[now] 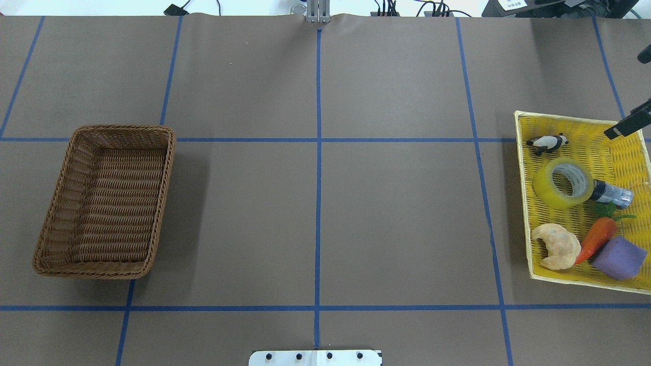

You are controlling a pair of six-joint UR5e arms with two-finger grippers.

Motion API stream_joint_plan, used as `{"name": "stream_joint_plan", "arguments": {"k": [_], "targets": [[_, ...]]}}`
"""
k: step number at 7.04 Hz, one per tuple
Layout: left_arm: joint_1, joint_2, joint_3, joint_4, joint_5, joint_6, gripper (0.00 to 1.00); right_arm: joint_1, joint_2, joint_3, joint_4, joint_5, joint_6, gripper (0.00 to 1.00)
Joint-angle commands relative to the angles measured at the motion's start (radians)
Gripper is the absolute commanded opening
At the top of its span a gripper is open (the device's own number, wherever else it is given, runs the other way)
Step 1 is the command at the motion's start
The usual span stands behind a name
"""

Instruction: Move tape to another basket

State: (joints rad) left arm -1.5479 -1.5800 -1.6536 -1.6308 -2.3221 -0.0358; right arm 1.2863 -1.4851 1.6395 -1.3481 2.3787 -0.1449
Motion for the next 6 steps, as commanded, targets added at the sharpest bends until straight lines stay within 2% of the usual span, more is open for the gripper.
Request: {"name": "stream_joint_plan", "arguments": {"k": [1, 6], "targets": [[0.0, -0.002, 0.011, -0.001, -0.002, -0.001, 0.99, -0.051, -0.012, -0.061, 0.122, 0.002, -0.019, 1.0], [0.0, -0.009, 0.018, -0.001, -0.002, -0.001, 0.99, -0.166, 0.005, -0.087, 0.122, -0.024, -0.021, 1.0]]}}
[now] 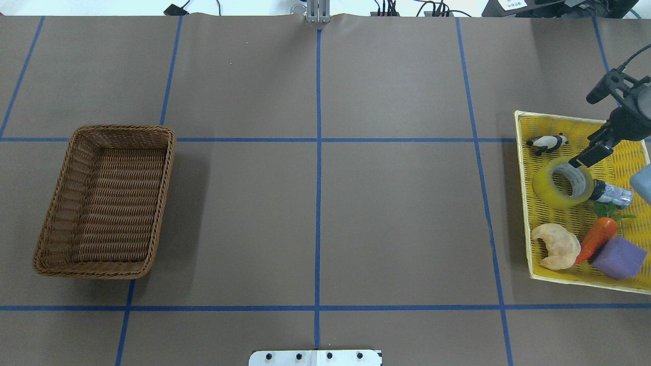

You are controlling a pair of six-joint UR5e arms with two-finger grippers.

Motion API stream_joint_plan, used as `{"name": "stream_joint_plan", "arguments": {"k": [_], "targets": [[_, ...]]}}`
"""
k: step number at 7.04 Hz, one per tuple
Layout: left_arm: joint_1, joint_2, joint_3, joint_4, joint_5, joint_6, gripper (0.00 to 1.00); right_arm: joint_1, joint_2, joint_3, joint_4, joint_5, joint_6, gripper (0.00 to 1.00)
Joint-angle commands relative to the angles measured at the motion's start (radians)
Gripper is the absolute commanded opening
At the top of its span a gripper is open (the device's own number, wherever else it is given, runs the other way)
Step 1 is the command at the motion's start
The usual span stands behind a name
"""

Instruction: Move tape to another basket

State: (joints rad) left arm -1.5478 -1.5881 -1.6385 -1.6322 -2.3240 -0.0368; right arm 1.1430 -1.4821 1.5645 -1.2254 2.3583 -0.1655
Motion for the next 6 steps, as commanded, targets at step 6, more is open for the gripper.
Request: {"name": "stream_joint_plan", "arguments": {"k": [6], "targets": [[0.0, -0.004, 0.008, 0.0, 0.0, 0.002, 0.99, -0.061, 0.005, -0.052, -0.008, -0.066, -0.002, 0.79]]}}
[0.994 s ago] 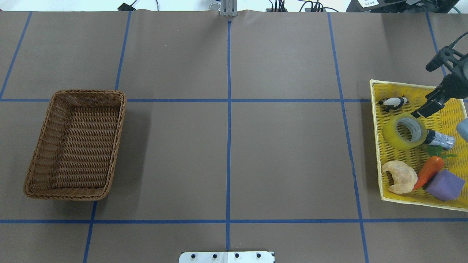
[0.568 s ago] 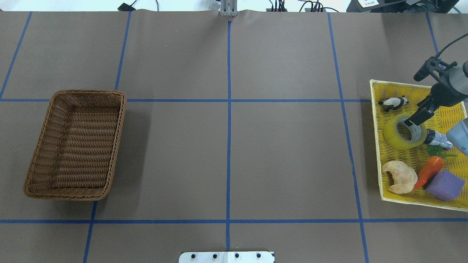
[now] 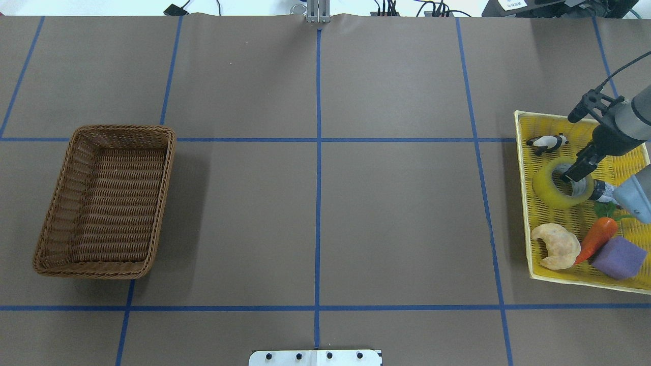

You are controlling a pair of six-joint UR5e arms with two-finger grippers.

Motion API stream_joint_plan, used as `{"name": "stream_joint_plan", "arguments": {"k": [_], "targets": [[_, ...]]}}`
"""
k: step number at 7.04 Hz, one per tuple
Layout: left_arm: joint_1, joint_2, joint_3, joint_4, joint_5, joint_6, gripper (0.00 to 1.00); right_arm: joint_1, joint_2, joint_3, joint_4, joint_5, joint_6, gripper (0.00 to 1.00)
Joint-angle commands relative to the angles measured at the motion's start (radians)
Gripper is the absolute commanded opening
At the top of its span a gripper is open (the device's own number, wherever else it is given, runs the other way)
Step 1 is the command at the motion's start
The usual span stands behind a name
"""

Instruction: Move tape to another basket

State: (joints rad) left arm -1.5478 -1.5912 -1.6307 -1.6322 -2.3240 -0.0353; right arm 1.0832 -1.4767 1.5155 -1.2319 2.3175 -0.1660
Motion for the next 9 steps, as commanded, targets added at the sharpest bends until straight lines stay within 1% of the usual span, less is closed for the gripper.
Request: {"name": "stream_joint_plan", "arguments": {"k": [1, 2, 3, 5, 6, 7, 8, 9], "targets": [[0.0, -0.001, 0.0, 0.0, 0.0, -0.001, 0.99, -0.002, -0.001, -0.003, -0.003, -0.033, -0.003, 0.52], [0.0, -0.003, 0.0, 0.0, 0.0, -0.002, 0.99, -0.002, -0.001, -0.003, -0.001, -0.035, -0.003, 0.16], [0.0, -0.003, 0.0, 0.0, 0.0, -0.002, 0.99, -0.002, -0.002, -0.002, -0.001, -0.035, -0.003, 0.0], [0.0, -0.007, 0.002, 0.002, 0.0, -0.002, 0.99, 0.0, -0.002, 0.012, -0.003, -0.014, 0.006, 0.0], [0.0, -0.007, 0.005, 0.0, 0.0, -0.002, 0.99, 0.032, 0.002, 0.041, -0.02, 0.062, 0.014, 0.0], [0.0, -0.007, 0.005, 0.002, 0.0, -0.002, 0.99, 0.102, 0.027, 0.073, -0.073, 0.151, 0.014, 0.0], [0.0, -0.009, 0.011, 0.0, 0.0, -0.002, 0.99, 0.134, 0.045, 0.112, -0.128, 0.201, 0.014, 0.0], [0.0, -0.021, 0.017, 0.0, 0.0, -0.002, 0.99, 0.136, 0.065, 0.158, -0.173, 0.203, 0.041, 0.0]]}}
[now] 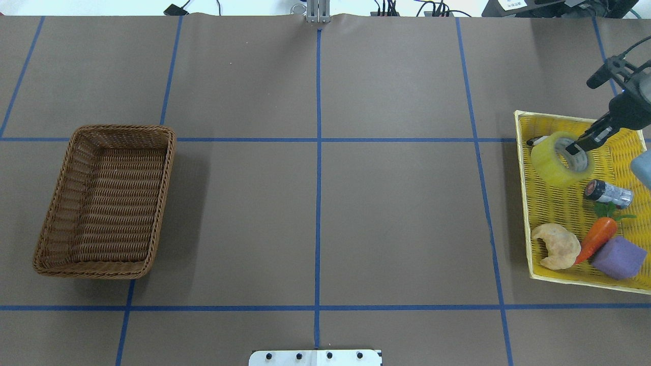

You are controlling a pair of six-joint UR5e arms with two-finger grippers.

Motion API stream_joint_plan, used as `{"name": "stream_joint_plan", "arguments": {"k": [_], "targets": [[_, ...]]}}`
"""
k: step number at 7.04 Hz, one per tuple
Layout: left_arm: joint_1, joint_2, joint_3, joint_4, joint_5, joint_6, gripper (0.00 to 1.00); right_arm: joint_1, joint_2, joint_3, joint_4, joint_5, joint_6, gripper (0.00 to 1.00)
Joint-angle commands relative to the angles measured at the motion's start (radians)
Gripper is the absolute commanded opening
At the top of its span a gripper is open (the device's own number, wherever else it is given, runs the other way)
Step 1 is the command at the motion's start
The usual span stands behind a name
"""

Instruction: Move tape to another basket

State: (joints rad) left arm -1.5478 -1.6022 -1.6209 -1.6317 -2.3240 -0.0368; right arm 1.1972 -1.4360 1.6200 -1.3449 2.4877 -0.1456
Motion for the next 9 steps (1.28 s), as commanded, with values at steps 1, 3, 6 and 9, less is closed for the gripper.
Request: {"name": "stream_joint_plan", "arguments": {"k": [1, 3, 6, 9], "targets": [[0.0, -0.034, 0.015, 0.0, 0.0, 0.0, 0.99, 0.021, 0.061, 0.078, -0.057, 0.027, 0.201, 0.0], [0.002, -0.099, 0.089, -0.096, 0.0, -0.009, 0.99, -0.037, 0.182, 0.084, -0.043, -0.007, 0.459, 0.0], [0.011, -0.156, 0.258, -0.537, 0.002, -0.314, 0.99, -0.134, 0.246, 0.074, 0.213, -0.163, 0.805, 0.0], [0.044, -0.156, 0.315, -0.855, 0.008, -0.588, 0.99, -0.308, 0.239, 0.067, 0.528, -0.407, 1.191, 0.0]]}}
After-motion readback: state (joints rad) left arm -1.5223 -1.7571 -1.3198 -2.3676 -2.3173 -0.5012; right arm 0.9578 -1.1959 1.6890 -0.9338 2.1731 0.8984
